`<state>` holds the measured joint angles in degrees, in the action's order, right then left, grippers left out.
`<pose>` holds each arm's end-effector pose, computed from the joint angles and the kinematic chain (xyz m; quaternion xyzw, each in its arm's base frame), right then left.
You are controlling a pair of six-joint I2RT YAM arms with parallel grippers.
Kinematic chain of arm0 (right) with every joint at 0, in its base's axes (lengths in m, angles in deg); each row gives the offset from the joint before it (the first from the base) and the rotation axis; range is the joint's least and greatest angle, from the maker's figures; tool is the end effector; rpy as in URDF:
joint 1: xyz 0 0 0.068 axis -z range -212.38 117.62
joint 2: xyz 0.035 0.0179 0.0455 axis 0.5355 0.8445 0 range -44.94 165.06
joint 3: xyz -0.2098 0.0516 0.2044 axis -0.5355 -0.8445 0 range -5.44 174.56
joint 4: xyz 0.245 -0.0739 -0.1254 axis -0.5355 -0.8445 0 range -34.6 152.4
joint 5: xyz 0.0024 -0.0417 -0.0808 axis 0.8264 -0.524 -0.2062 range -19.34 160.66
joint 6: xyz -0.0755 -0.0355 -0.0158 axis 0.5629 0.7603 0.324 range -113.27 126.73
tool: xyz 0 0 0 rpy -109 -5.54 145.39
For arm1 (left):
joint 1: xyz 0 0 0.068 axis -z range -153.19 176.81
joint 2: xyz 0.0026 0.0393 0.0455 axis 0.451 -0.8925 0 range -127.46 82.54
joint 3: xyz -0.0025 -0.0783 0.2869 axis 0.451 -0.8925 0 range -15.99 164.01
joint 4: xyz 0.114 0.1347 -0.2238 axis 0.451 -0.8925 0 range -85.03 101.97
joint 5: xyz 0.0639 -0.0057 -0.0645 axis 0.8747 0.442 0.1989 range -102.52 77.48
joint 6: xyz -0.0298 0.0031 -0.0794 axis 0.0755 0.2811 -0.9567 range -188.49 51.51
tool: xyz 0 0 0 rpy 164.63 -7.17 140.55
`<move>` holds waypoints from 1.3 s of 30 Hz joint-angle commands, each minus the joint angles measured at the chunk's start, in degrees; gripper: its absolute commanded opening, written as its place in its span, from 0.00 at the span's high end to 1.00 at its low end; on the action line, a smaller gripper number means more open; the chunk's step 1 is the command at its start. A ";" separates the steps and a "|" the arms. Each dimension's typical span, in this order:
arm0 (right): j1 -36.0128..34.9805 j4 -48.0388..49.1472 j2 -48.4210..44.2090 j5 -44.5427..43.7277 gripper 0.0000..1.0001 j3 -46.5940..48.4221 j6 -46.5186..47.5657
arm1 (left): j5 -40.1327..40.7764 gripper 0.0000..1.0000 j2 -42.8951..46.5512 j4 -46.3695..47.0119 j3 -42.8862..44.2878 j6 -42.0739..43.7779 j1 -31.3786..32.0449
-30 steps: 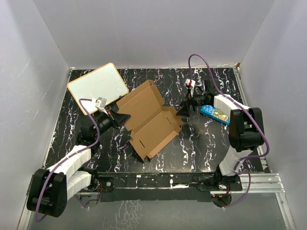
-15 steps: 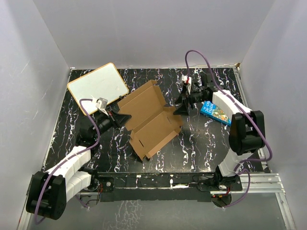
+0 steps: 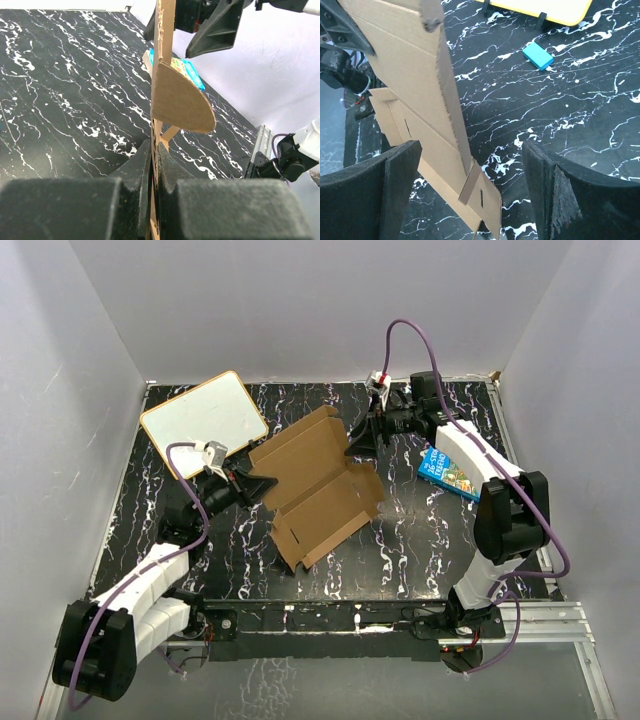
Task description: Fold the paper box
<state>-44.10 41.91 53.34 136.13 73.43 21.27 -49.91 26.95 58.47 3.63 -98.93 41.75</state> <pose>0.3943 0.1511 0.2993 -0.3961 0.6901 0.4810 0.3681 0.2216 -0.1059 0.2666 0.1626 0.6333 -0.4700 0.5930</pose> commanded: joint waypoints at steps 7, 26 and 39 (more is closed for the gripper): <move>-2.19 6.61 0.07 6.72 0.34 2.12 -5.83 | -3.19 1.00 0.51 4.01 3.76 0.16 1.40; 1.45 -7.49 -6.21 12.63 0.92 0.73 13.47 | -8.21 0.28 2.46 -14.00 11.67 4.35 1.41; 1.46 -12.31 -7.62 12.09 0.92 1.33 18.91 | -9.12 0.28 -5.38 -46.27 30.64 17.75 0.63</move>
<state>-42.60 29.14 48.01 146.65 73.50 36.44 -57.14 22.93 21.60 30.51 -86.01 42.75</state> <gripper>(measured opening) 0.098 0.754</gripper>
